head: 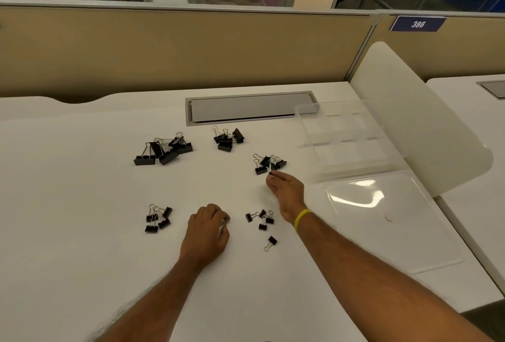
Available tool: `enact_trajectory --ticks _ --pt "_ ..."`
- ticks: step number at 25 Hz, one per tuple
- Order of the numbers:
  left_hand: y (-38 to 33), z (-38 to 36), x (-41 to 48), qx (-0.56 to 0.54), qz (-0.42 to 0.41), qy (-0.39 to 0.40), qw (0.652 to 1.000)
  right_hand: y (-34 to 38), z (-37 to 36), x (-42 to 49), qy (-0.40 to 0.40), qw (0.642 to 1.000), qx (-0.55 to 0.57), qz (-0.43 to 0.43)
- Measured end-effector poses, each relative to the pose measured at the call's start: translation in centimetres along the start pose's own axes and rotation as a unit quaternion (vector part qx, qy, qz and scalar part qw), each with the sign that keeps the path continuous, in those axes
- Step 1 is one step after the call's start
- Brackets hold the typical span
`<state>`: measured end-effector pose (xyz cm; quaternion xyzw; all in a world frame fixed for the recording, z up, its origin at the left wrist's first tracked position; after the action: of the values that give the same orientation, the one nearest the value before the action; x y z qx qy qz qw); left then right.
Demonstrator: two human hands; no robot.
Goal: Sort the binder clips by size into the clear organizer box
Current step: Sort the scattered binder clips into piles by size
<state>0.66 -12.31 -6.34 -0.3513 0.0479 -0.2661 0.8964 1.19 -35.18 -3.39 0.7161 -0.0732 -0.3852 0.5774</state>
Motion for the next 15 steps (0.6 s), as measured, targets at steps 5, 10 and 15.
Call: enact_trajectory --ticks 5,10,15 --pt "-0.4 -0.4 1.2 -0.020 -0.006 -0.004 1.000 0.8 0.1 2.3 -0.107 0.908 -0.354 0.196" --pt "-0.2 -0.6 1.7 -0.024 -0.009 -0.003 1.000 0.5 -0.8 2.9 -0.134 0.818 -0.485 0.279" --pt "0.2 -0.5 1.6 -0.025 -0.012 -0.002 1.000 0.5 -0.7 3.6 -0.113 0.821 -0.501 0.250"
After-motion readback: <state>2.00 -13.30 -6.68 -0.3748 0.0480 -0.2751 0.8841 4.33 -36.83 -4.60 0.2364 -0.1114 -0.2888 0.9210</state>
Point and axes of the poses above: each hand's wrist, its own x-axis towards the middle knuckle, its own z-axis out of the back of the hand, y = z × x, the point moved 3 cm from there along x, towards the middle knuckle, and after that the axes turned 14 degrees about -x, right-handed, at the moved point
